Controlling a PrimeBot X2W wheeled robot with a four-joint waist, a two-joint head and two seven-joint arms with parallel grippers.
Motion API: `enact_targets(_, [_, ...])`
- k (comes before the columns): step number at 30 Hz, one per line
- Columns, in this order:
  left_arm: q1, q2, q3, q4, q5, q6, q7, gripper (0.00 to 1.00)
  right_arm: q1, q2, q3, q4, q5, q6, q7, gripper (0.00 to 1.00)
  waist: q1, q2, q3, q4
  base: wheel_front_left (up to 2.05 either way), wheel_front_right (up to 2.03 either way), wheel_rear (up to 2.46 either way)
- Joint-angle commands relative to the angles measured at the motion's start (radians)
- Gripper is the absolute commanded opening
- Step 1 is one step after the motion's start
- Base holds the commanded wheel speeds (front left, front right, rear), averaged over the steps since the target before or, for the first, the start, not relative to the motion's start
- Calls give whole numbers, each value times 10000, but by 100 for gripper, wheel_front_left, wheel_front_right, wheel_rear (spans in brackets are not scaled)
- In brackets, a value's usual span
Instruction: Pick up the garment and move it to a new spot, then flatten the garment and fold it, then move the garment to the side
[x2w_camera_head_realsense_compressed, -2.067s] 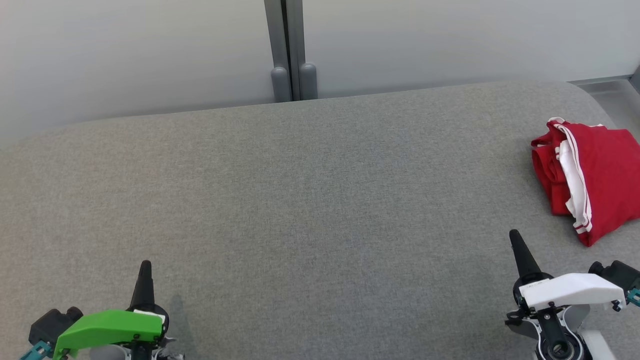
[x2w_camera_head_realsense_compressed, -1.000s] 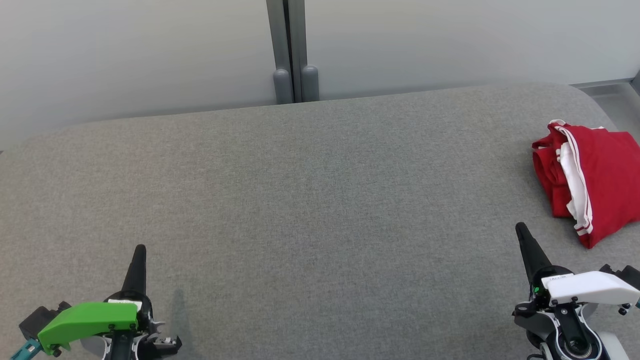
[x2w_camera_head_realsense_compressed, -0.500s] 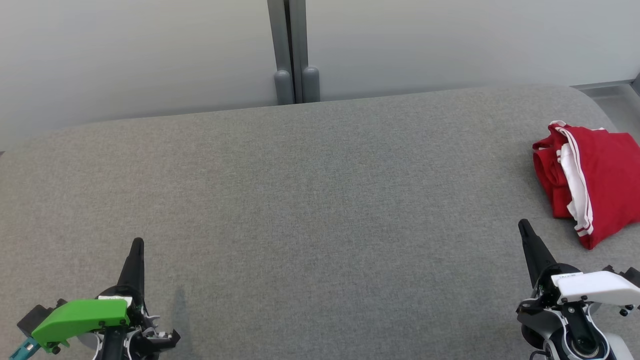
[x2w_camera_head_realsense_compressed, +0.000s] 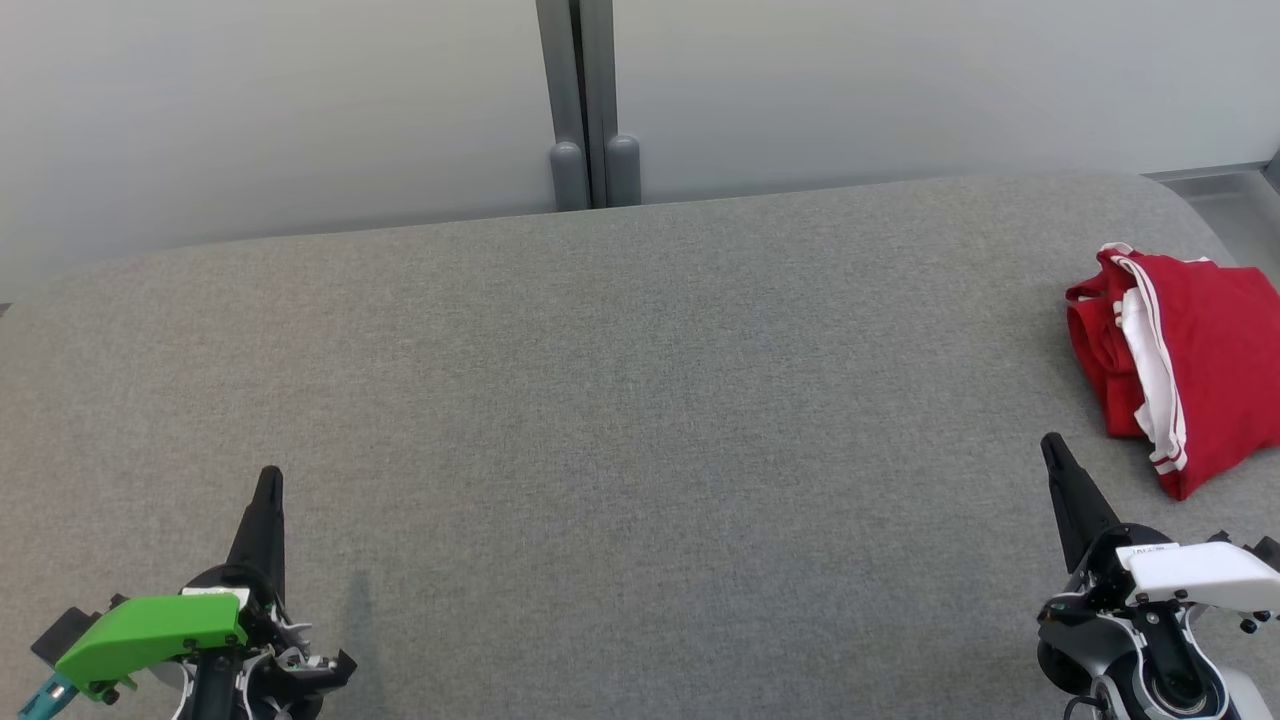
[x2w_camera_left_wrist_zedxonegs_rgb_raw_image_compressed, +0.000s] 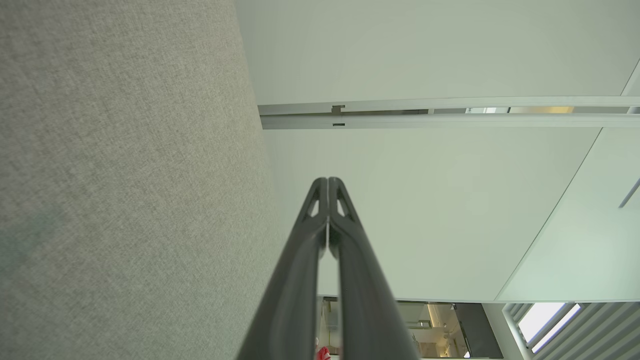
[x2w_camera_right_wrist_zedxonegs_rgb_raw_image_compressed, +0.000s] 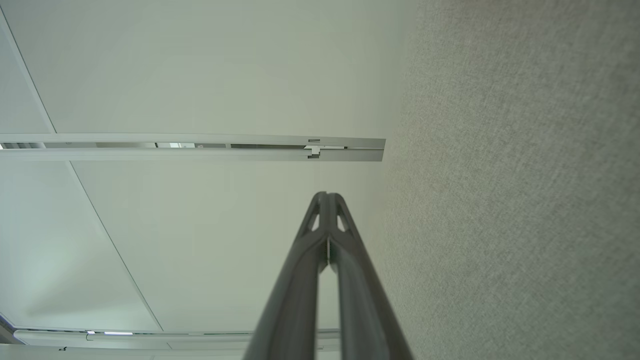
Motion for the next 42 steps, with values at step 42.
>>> enact_targets(42, [-144,69,23,-28,-34,-53,33,0,107,-54,-20,-42,31,-9,23,0,0,0,0,0,0,0,0])
